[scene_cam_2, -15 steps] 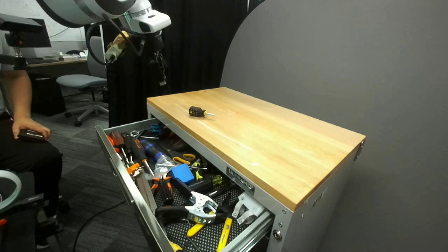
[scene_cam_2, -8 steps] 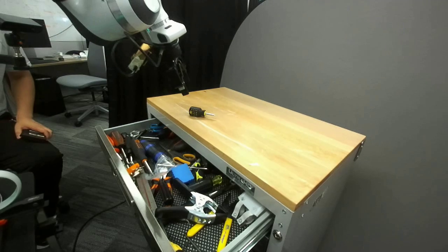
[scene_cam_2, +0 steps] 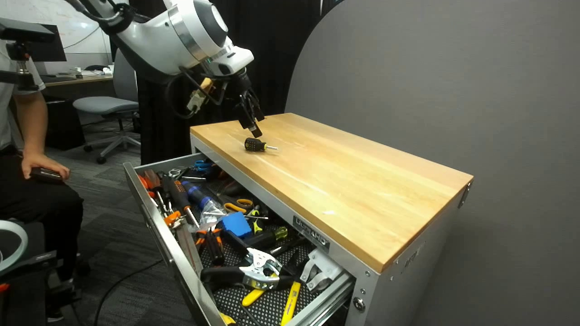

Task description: Put the screwdriver in the drawer and close it

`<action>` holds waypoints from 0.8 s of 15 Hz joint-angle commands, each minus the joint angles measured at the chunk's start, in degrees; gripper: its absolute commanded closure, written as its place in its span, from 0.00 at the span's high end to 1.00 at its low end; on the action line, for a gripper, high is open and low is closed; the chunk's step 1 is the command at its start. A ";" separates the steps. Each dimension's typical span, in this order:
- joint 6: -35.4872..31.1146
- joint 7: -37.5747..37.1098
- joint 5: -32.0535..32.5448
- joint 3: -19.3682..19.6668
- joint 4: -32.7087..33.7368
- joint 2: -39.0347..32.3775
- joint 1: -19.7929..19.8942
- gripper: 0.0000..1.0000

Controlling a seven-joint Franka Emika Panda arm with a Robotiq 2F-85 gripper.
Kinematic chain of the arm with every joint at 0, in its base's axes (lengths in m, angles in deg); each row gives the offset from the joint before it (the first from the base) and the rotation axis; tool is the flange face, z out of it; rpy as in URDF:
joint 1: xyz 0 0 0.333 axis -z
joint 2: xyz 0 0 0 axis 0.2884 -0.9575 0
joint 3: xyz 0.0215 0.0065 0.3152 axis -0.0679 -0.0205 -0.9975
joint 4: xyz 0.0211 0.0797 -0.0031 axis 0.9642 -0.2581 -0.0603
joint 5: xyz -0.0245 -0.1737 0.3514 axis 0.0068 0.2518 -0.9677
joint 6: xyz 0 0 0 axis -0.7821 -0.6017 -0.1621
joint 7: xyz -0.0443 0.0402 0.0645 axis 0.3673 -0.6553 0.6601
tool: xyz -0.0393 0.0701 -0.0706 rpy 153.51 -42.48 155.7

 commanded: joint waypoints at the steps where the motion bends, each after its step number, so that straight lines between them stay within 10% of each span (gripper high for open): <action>1: 4.63 -4.72 4.19 1.90 4.12 -3.07 -3.16 1.00; 12: 14.25 -0.29 1.75 5.78 3.46 -3.23 -8.28 0.12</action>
